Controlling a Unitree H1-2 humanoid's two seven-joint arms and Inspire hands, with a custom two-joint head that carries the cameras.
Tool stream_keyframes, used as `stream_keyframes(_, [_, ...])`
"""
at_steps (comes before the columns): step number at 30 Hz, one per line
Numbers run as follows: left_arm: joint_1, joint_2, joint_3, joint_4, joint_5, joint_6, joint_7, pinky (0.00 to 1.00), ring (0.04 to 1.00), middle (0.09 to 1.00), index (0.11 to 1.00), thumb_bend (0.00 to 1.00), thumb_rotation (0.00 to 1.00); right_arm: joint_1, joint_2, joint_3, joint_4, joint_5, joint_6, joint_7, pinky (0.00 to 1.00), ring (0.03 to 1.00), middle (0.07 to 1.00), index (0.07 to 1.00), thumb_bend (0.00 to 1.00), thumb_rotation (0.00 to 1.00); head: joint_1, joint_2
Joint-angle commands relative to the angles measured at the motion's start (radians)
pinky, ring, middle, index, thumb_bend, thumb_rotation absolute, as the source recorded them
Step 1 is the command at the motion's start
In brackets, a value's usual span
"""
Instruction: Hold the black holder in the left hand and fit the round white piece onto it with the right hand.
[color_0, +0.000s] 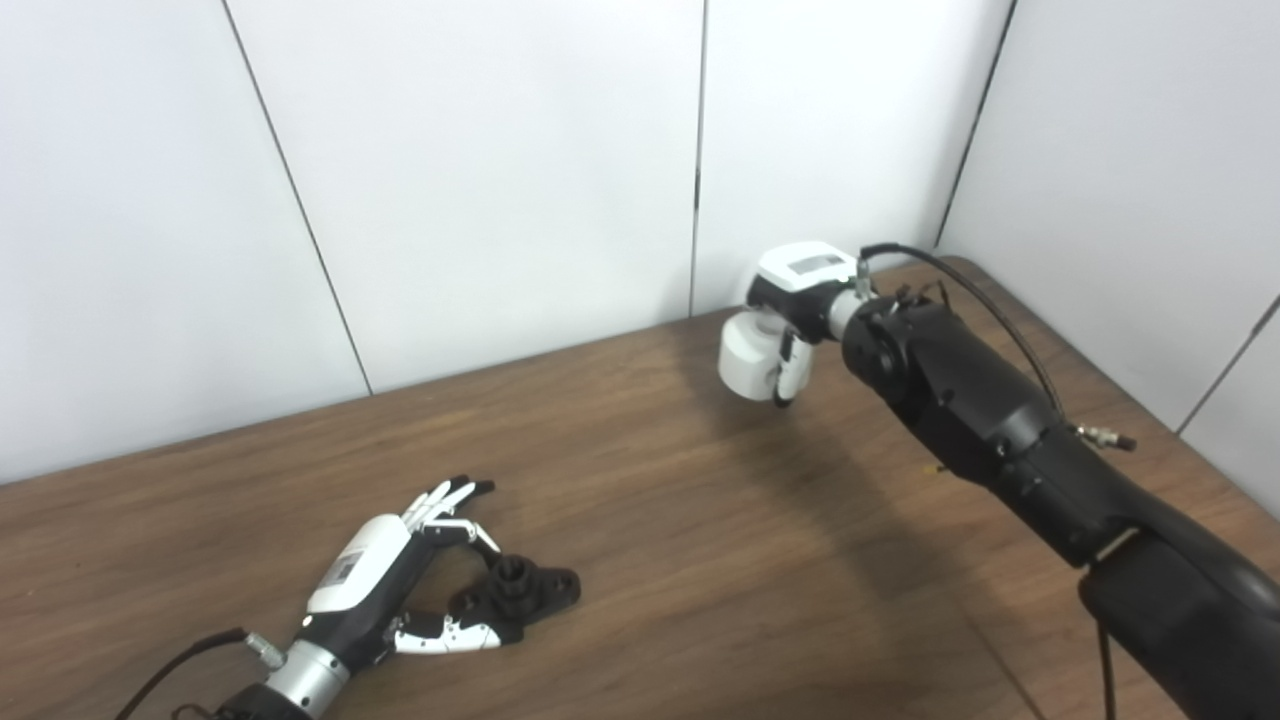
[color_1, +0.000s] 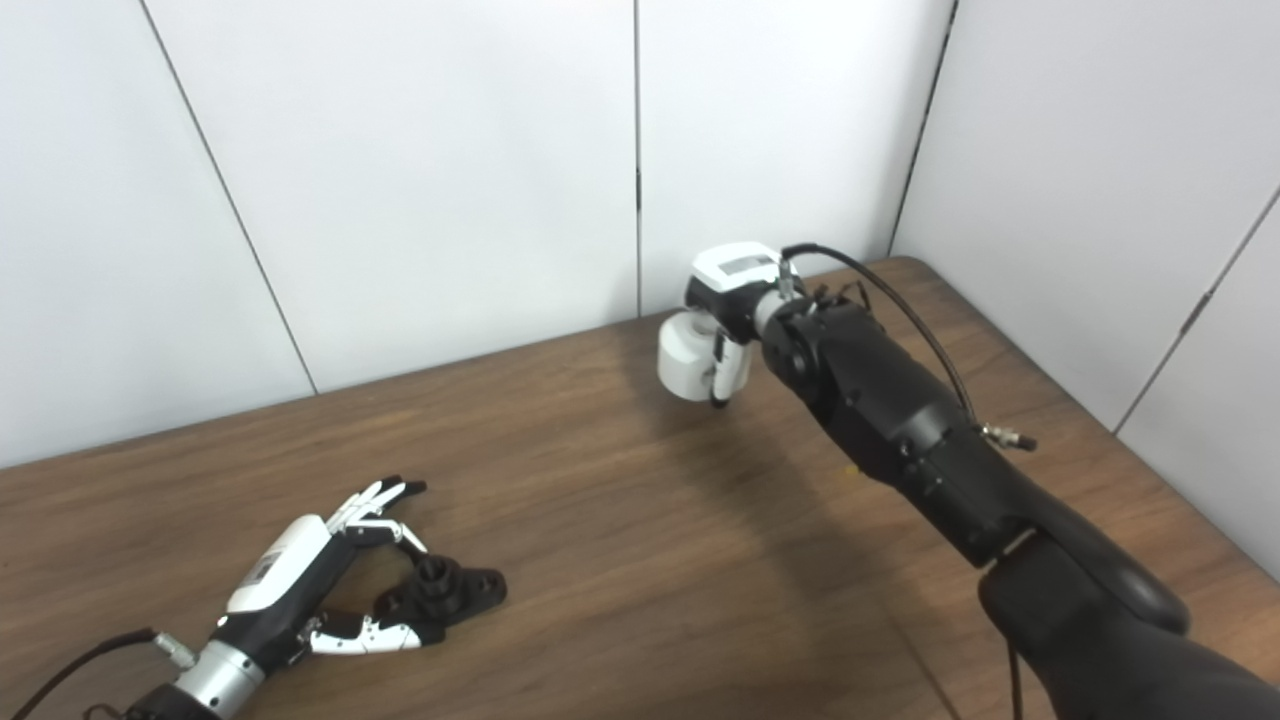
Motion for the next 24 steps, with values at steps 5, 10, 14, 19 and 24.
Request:
stream_keyframes(5, [0.078, 0.003, -0.064, 0.067, 0.087, 0.067, -0.077, 1.0, 1.0, 0.947, 0.482, 0.52, 0.06, -0.114, 0.031, 0.011, -0.159, 0.016, 0.017, 0.155, 0.97, 0.937, 0.833, 0.484, 0.52, 0.15, 0.045, 0.006])
stream_keyframes(10, [0.072, -0.016, -0.075, 0.063, 0.101, 0.093, -0.083, 1.0, 1.0, 0.952, 0.483, 0.52, 0.06, -0.133, 0.092, 0.021, -0.242, 0.034, 0.034, 0.24, 0.97, 0.945, 0.831, 0.482, 0.52, 0.14, 0.116, 0.023])
stream_keyframes(14, [0.067, -0.032, -0.083, 0.061, 0.111, 0.111, -0.081, 1.0, 1.0, 0.953, 0.483, 0.52, 0.06, -0.137, 0.136, 0.033, -0.289, 0.047, 0.032, 0.29, 0.97, 0.945, 0.836, 0.482, 0.52, 0.14, 0.165, 0.04])
stream_keyframes(19, [0.058, -0.05, -0.09, 0.06, 0.118, 0.132, -0.082, 1.0, 1.0, 0.96, 0.482, 0.52, 0.06, -0.131, 0.174, 0.045, -0.341, 0.083, 0.017, 0.326, 0.93, 0.929, 0.822, 0.483, 0.52, 0.14, 0.235, 0.074])
stream_keyframes(24, [0.05, -0.068, -0.093, 0.051, 0.115, 0.163, -0.093, 1.0, 1.0, 0.961, 0.482, 0.52, 0.06, -0.117, 0.204, 0.059, -0.38, 0.11, 0.013, 0.349, 0.94, 0.926, 0.825, 0.485, 0.52, 0.14, 0.289, 0.099])
